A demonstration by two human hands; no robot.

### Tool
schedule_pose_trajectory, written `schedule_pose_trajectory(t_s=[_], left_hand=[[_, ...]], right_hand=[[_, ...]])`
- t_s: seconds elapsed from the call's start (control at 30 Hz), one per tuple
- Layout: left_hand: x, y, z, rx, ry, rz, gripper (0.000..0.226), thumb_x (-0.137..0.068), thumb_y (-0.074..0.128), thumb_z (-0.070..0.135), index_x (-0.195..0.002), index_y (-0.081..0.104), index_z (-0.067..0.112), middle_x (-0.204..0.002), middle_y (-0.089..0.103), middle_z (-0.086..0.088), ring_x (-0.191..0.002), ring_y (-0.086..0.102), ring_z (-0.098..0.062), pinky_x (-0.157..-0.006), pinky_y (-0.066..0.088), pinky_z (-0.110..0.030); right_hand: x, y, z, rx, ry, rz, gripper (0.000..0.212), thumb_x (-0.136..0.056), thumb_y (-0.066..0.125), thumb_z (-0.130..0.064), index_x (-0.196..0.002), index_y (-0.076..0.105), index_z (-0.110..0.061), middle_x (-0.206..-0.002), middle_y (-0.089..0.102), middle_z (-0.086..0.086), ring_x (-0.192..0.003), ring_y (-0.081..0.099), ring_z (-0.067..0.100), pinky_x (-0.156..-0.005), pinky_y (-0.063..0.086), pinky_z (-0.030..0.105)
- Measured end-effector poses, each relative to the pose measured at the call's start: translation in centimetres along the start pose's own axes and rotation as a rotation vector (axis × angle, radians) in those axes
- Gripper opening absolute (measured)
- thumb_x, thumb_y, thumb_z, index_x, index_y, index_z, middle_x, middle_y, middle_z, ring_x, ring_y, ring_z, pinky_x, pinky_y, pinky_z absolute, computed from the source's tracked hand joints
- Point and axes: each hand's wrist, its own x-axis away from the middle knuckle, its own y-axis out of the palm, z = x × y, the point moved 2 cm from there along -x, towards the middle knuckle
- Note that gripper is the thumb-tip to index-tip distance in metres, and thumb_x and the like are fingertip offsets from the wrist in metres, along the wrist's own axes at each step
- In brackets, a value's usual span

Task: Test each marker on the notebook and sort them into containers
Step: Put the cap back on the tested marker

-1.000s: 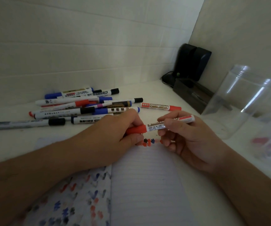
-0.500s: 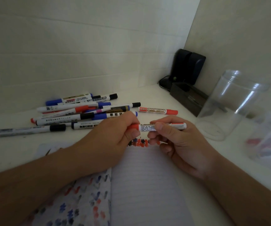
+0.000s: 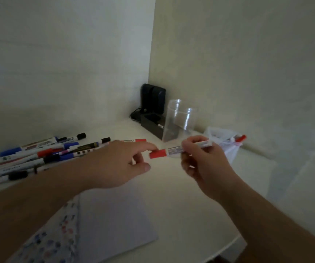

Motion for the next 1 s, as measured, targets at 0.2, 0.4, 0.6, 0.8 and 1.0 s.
schedule_pose_trajectory(t_s=[0.2, 0.4, 0.6, 0.8, 1.0], left_hand=[[-1.3, 3.0, 4.4, 0.079, 0.068, -0.011, 0.033, -0.096, 0.059, 0.050, -0.126, 0.051, 0.060, -0.097, 0.063, 0.025, -0.084, 0.063, 0.004, -0.074, 0.051, -0.020], [0.0, 3.2, 0.8, -0.027, -0.010, -0.042, 0.022, -0.096, 0.060, 0.046, -0.118, 0.062, 0.053, -0.096, 0.065, 0.024, -0.087, 0.062, 0.008, -0.078, 0.049, -0.014], [2.3, 1.7, -5.9, -0.120, -0.134, -0.024, 0.018, -0.099, 0.059, 0.040, -0.112, 0.064, 0.052, -0.102, 0.064, 0.026, -0.090, 0.059, 0.009, -0.080, 0.046, -0.012], [3.3, 0.1, -11.6, -0.288, -0.192, 0.308, 0.018, -0.092, 0.066, 0.025, -0.102, 0.074, 0.038, -0.103, 0.069, 0.016, -0.092, 0.059, -0.002, -0.090, 0.052, -0.031], [4.1, 1.1, -13.8, -0.303, -0.215, 0.481, 0.018, -0.091, 0.059, 0.039, -0.105, 0.072, 0.040, -0.101, 0.068, 0.021, -0.093, 0.057, -0.005, -0.088, 0.050, -0.035]], right_hand=[[-0.1, -11.8, -5.0, -0.056, -0.167, 0.576, 0.013, -0.100, 0.066, -0.025, -0.093, 0.068, -0.014, -0.077, 0.067, 0.012, -0.053, 0.055, 0.015, -0.045, 0.041, 0.022], [-1.7, -11.5, -4.6, -0.001, -0.066, 0.428, 0.028, -0.104, 0.059, -0.035, -0.106, 0.068, -0.009, -0.092, 0.078, 0.012, -0.062, 0.064, 0.018, -0.059, 0.049, 0.028], [-1.7, -6.4, -2.7, 0.224, -0.215, 0.426, 0.034, -0.097, 0.061, -0.006, -0.123, 0.061, -0.028, -0.089, 0.075, 0.010, -0.055, 0.063, 0.019, -0.051, 0.049, 0.030], [-4.7, 5.6, 3.1, 0.630, -0.193, -0.080, 0.029, -0.098, 0.066, -0.023, -0.125, 0.063, -0.034, -0.104, 0.068, -0.009, -0.072, 0.072, 0.011, -0.062, 0.054, 0.022], [-12.7, 13.0, 7.6, 1.276, -0.208, -0.245, 0.047, -0.106, 0.047, -0.029, -0.153, 0.044, -0.026, -0.155, 0.045, 0.000, -0.139, 0.043, 0.024, -0.114, 0.037, 0.040]])
